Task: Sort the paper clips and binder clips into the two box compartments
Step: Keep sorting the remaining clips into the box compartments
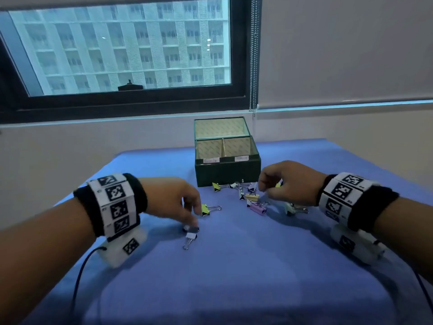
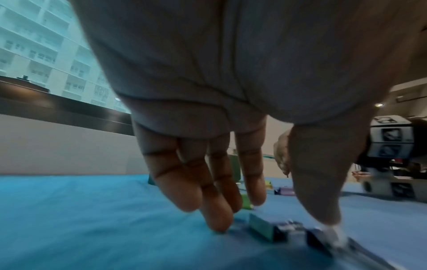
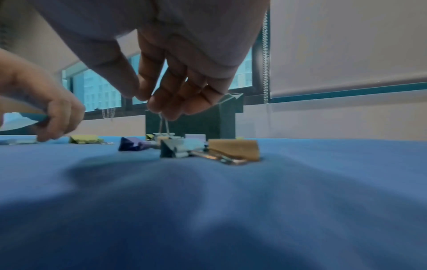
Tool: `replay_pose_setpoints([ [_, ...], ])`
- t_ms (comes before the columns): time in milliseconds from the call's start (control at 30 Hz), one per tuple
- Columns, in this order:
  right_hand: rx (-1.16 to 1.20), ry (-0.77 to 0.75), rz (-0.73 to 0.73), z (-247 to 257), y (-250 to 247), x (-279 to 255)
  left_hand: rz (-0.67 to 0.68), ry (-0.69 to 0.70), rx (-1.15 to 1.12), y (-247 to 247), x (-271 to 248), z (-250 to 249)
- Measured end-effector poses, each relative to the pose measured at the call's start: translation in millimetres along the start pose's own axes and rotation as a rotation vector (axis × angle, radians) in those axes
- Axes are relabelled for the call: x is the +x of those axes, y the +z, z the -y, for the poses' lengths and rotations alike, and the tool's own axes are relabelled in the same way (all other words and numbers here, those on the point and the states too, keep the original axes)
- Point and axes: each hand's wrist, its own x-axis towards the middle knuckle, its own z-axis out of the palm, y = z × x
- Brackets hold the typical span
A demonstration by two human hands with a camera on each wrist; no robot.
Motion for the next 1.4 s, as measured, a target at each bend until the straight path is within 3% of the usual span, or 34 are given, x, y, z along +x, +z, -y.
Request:
replay_pose_setpoints([
  [100,0.059,-0.05,0.035,16,5,4,0.064,0.024,-0.024,14,-10,4],
  [200,0.027,-0.096,0.131,45,21,14,0.004,0.004,-0.027,17,-7,8],
  [333,-0.279,-0.116,0.209,75,41,37,-0.099,-0.024,-0.016,21,0,2],
  [433,-0.49,-0.005,0.076,73,32,49,-0.159,-0.007,0.033,23,4,1],
  [500,-0.453,0.112,-0.022,59,25,52,-0.212,-0.012,0.016,22,5,1],
  [600,-0.373,0.219,-0.021,44,27,52,-0.265,-0.012,-0.083,19,4,2],
  [733,-0.318,0.123,-0.092,42,33,55,-0.247,0.038,-0.106,22,5,0],
  [933,-0.41,0.138,0.212,42,44,57,-0.179,0.066,-0.023,32,8,1],
  [1133,-0.26,0.133,0.118,43,41,60,-0.23,0.072,-0.052,31,6,2],
  [1300,-0.416,0.161,0.248,41,40,60,-0.295,0.1,-0.087,28,4,3],
  [1400,-0.361,0.13,0.177,35,42,62,-0.314,0.108,-0.09,30,7,6],
])
